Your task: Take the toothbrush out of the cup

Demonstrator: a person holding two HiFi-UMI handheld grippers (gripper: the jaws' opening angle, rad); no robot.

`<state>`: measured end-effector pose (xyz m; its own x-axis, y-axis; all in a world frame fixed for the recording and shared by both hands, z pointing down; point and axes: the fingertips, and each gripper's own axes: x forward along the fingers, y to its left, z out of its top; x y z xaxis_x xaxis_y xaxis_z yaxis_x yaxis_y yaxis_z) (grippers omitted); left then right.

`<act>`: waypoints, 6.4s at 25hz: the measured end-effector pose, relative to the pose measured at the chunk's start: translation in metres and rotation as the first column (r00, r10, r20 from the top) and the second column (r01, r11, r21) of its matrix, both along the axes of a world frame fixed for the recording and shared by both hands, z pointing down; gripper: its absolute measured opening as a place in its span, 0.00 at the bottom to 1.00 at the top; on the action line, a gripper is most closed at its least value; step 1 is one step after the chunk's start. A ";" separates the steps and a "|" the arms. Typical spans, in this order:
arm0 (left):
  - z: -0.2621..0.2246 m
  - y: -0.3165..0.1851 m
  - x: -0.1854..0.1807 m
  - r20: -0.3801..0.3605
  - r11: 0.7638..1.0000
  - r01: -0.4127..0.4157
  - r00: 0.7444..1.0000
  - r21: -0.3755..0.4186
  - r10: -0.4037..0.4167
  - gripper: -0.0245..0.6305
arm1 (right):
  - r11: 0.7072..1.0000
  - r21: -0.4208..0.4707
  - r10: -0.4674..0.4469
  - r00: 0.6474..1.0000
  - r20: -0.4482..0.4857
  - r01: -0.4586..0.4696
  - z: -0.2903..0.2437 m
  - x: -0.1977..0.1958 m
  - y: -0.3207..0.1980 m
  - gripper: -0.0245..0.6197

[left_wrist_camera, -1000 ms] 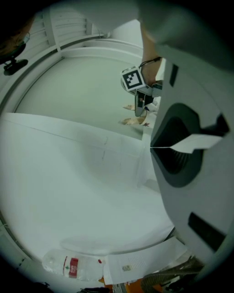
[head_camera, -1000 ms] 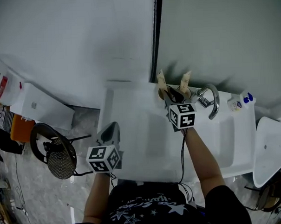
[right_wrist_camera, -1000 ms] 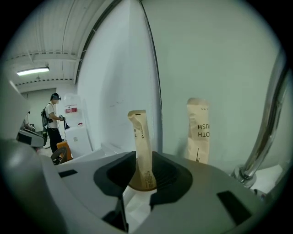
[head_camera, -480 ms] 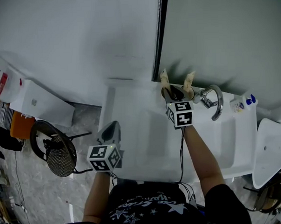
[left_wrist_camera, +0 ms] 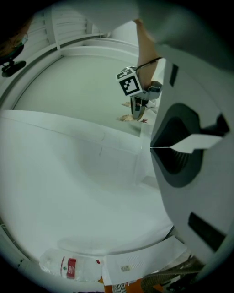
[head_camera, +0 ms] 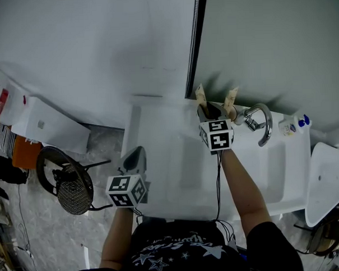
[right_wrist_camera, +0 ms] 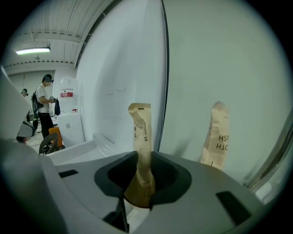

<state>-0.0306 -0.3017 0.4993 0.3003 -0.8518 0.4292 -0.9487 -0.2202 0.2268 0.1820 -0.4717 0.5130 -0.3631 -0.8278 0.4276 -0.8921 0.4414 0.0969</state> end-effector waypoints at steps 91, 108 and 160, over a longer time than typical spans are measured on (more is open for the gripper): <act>0.030 0.062 -0.152 -0.059 0.973 -0.225 0.973 -0.055 0.222 0.07 | 0.804 -0.588 0.388 0.828 0.405 -0.089 0.112 -0.244 0.175 0.15; 0.018 0.054 -0.122 -0.074 0.975 -0.219 0.974 -0.035 0.216 0.07 | 0.923 -0.378 0.224 0.902 0.369 -0.075 0.054 -0.210 0.172 0.22; -0.018 -0.032 0.054 -0.001 0.983 -0.182 0.983 0.031 0.182 0.07 | 0.938 0.041 0.337 0.931 0.137 -0.345 -0.023 0.108 0.018 0.17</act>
